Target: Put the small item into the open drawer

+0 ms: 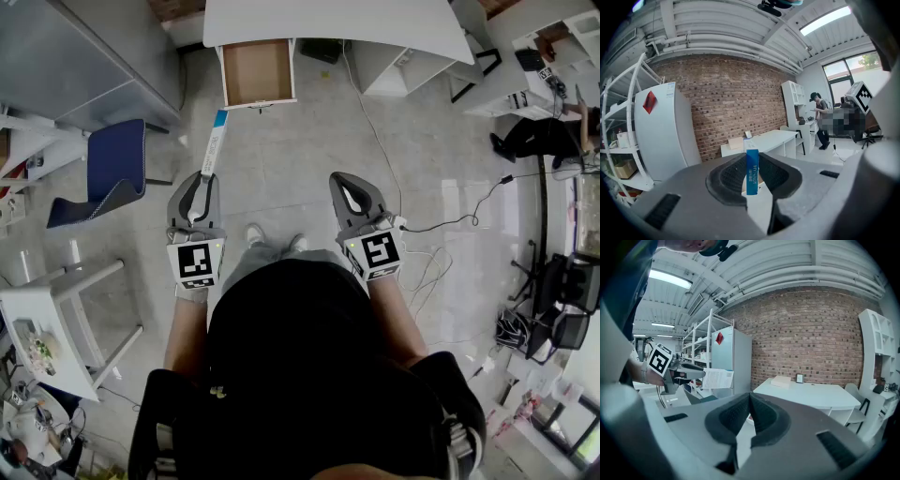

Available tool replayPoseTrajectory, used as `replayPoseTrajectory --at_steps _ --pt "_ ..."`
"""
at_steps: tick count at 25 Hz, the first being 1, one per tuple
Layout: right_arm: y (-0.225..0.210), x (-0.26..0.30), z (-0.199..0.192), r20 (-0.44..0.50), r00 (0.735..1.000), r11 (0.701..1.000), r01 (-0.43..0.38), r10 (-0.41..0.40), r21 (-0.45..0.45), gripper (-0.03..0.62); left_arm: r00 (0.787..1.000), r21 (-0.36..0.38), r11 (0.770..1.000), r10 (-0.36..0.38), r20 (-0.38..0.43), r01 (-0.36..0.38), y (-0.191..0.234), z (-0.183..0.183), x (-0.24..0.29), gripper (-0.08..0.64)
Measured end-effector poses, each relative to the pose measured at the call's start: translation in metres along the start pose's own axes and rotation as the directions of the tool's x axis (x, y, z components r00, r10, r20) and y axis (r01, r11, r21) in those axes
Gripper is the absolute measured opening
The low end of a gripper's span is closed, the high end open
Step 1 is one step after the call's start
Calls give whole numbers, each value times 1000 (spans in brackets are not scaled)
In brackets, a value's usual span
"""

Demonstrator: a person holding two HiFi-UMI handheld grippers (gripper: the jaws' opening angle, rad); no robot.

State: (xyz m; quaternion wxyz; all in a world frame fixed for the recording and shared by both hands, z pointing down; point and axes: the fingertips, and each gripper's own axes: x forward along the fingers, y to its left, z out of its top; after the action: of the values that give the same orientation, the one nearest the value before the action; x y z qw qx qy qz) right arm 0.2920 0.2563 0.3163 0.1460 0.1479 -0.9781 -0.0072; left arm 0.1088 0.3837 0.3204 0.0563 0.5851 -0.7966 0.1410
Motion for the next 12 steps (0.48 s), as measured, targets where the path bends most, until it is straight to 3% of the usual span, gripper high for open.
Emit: replayPoseTrajectory --at_steps 12 --pt "35 23 13 -12 1000 1000 7 -7 -9 11 1000 -51 999 -18 24 19 37 -8 -16 84"
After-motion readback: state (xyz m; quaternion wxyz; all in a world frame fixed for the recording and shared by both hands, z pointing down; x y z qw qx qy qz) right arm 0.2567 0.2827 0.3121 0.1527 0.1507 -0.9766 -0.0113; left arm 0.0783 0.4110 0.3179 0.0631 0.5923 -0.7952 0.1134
